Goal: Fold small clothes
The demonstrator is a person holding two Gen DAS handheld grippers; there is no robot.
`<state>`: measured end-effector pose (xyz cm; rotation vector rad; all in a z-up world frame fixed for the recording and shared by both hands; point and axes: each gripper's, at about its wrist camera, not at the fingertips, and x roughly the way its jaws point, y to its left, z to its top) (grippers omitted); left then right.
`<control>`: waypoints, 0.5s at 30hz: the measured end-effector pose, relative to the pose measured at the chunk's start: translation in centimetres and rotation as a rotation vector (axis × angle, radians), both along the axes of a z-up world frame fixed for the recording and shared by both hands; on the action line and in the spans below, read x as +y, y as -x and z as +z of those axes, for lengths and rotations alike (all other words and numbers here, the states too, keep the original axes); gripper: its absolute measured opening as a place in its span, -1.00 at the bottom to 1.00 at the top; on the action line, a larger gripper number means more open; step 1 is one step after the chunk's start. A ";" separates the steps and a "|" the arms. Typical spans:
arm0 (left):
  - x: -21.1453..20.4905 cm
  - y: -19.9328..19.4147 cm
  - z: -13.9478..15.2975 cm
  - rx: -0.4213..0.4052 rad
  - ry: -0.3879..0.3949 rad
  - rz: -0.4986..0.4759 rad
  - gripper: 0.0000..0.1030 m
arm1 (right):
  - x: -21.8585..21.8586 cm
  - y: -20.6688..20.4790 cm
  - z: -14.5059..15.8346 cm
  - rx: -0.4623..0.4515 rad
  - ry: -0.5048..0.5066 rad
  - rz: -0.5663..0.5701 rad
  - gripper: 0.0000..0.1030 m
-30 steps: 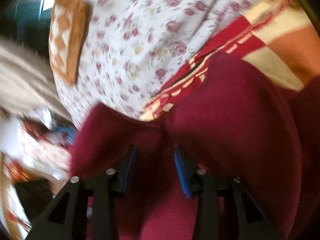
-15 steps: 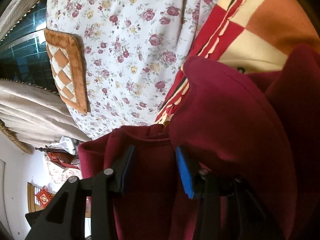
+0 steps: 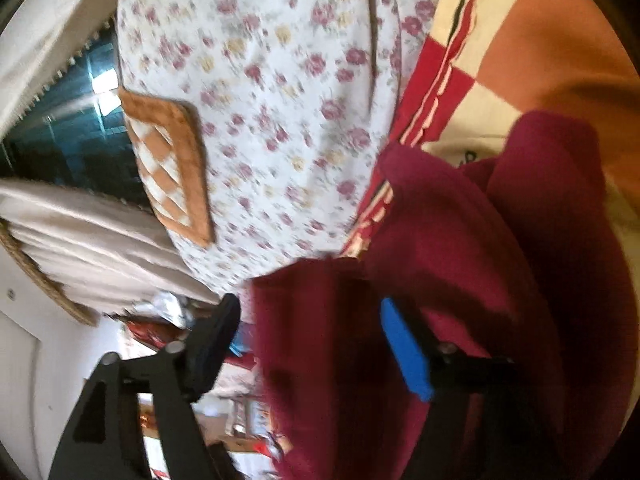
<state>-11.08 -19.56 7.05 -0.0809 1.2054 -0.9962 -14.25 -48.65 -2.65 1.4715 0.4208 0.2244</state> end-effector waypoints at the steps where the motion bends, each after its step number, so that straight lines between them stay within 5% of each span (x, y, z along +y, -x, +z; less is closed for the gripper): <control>1: -0.8 0.6 -0.5 -0.009 -0.017 -0.021 -0.57 | 0.0 0.1 0.1 0.001 0.004 0.003 0.60; 10: -0.1 0.8 -1.1 0.018 0.012 0.000 -0.57 | 4.6 -3.7 2.9 0.223 0.475 0.292 0.56; 13: 0.0 1.0 -0.3 0.005 0.005 0.005 -0.57 | 6.5 -4.3 3.8 0.258 0.656 0.341 -0.29; 15: 0.3 1.0 1.2 -0.023 0.024 0.001 -0.57 | 7.1 -4.1 4.7 0.247 0.741 0.355 -0.60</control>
